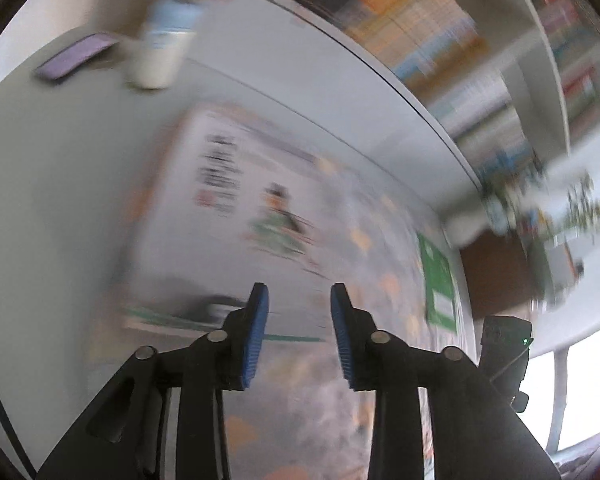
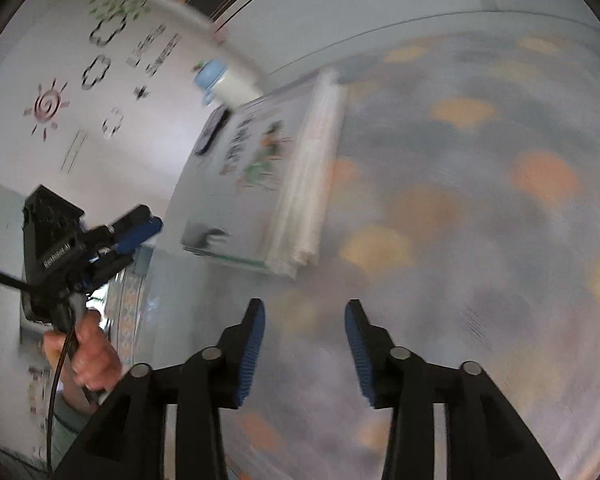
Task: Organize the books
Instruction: 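Release the book and move both grippers to the green workbook, then grasp the green workbook edge with both grippers and lift it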
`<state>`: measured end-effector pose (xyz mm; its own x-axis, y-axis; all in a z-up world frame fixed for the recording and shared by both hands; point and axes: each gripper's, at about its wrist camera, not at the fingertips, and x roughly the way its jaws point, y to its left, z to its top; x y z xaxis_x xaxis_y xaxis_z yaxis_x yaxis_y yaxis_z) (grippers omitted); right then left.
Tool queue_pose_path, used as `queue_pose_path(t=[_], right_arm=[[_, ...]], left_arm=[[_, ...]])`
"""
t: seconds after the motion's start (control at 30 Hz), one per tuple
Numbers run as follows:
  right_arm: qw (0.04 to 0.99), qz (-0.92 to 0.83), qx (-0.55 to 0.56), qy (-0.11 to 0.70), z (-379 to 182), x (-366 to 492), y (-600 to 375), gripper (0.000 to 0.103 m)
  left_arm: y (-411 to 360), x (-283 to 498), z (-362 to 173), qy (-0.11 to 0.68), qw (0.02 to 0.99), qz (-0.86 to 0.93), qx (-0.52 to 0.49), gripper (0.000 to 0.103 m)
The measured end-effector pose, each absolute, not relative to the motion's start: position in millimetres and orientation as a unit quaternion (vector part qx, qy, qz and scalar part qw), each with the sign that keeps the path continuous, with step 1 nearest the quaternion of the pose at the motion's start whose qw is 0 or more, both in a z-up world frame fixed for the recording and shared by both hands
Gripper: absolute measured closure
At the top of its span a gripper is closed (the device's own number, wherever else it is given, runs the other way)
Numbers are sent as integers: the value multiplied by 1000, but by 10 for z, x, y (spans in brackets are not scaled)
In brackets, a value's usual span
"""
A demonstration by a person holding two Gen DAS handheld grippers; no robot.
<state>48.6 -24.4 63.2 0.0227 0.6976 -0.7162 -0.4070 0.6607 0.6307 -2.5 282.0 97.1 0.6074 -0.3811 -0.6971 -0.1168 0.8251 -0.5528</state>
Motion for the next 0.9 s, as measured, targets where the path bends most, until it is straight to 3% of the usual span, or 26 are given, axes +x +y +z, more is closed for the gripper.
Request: queue_pose_path(t=[0.1, 0.23, 0.47, 0.67, 0.77, 0.9], right_arm=[[730, 337, 151, 575, 605, 352, -949, 56], [754, 260, 202, 568, 562, 295, -1795, 55], [792, 132, 270, 531, 562, 452, -3230, 54], [815, 82, 257, 513, 597, 855, -3744, 54], [818, 85, 234, 518, 539, 1101, -3756, 71], [821, 78, 199, 530, 403, 1352, -3752, 71]], left_arm=[[2304, 186, 1019, 453, 846, -121, -253, 69], [1647, 490, 1004, 469, 834, -177, -231, 48], [312, 1009, 839, 502, 810, -245, -178, 48], [-519, 1419, 533, 534, 795, -250, -147, 50], [-710, 1584, 357, 547, 792, -231, -144, 50], [-831, 1714, 182, 554, 798, -201, -125, 54]])
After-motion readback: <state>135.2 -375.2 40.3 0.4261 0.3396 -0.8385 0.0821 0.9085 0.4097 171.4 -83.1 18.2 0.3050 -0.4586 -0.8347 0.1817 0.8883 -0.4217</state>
